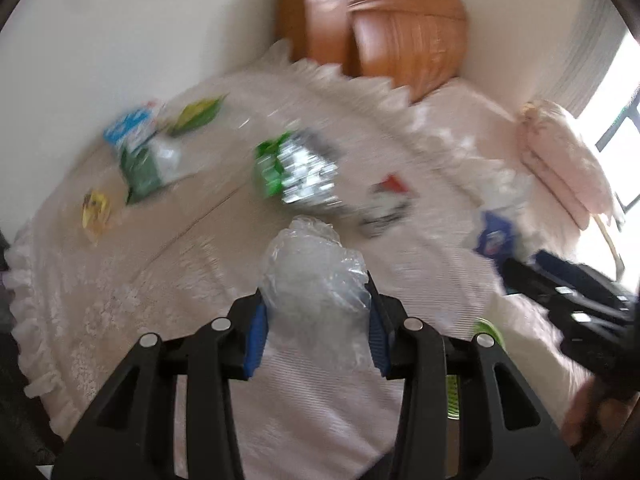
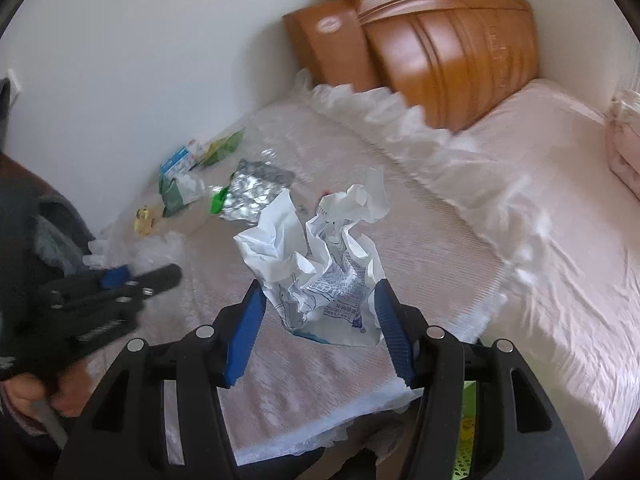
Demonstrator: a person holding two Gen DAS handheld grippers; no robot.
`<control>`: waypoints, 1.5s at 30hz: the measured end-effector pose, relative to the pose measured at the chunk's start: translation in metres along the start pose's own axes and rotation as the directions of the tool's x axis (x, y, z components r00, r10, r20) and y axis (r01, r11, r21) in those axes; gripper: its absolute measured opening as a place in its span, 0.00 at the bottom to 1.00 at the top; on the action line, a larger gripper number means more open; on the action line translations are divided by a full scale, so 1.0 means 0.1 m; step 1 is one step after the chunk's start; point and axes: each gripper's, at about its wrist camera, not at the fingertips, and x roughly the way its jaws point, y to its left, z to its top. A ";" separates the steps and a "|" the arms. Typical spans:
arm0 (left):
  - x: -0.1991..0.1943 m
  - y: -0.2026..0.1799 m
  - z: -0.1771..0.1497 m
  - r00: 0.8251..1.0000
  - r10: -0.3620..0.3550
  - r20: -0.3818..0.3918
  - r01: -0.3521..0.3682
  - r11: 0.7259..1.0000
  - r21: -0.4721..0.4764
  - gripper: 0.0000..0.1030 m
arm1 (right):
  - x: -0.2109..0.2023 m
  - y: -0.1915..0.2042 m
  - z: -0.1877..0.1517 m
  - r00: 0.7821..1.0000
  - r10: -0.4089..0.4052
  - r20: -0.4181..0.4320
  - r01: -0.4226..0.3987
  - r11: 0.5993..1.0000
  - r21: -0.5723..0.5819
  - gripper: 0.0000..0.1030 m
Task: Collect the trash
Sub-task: 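Drop white paper from right tool into basket while left tool drops plastic bag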
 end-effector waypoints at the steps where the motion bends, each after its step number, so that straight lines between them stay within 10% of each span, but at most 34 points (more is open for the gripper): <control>1: -0.06 -0.12 0.02 1.000 -0.014 0.008 0.014 1.000 0.023 0.40 | -0.07 -0.06 -0.04 1.000 -0.011 0.008 0.011 1.000 0.012 0.55; 20: -0.30 -1.98 -0.19 0.969 -0.244 -0.048 0.245 0.908 0.340 0.40 | -1.26 -1.76 -1.08 0.942 -0.335 0.004 0.311 0.881 0.357 0.55; 25: -0.30 -2.23 -0.23 0.967 -0.250 -0.054 0.252 0.893 0.373 0.40 | -1.24 -1.98 -1.25 0.926 -0.377 -0.029 0.360 0.854 0.376 0.90; 38: -0.25 -2.80 -0.34 0.954 -0.286 -0.091 0.297 0.853 0.429 0.40 | -1.49 -2.40 -1.45 0.893 -0.446 -0.055 0.424 0.797 0.429 0.98; 42: -0.30 -2.99 -0.40 0.941 -0.326 -0.096 0.333 0.827 0.453 0.79 | -1.59 -2.52 -1.51 0.886 -0.461 -0.058 0.436 0.781 0.447 0.98; 45: -0.38 -3.10 -0.44 0.931 -0.356 -0.084 0.350 0.802 0.484 0.86 | -1.64 -2.59 -1.56 0.882 -0.466 -0.062 0.440 0.771 0.460 0.98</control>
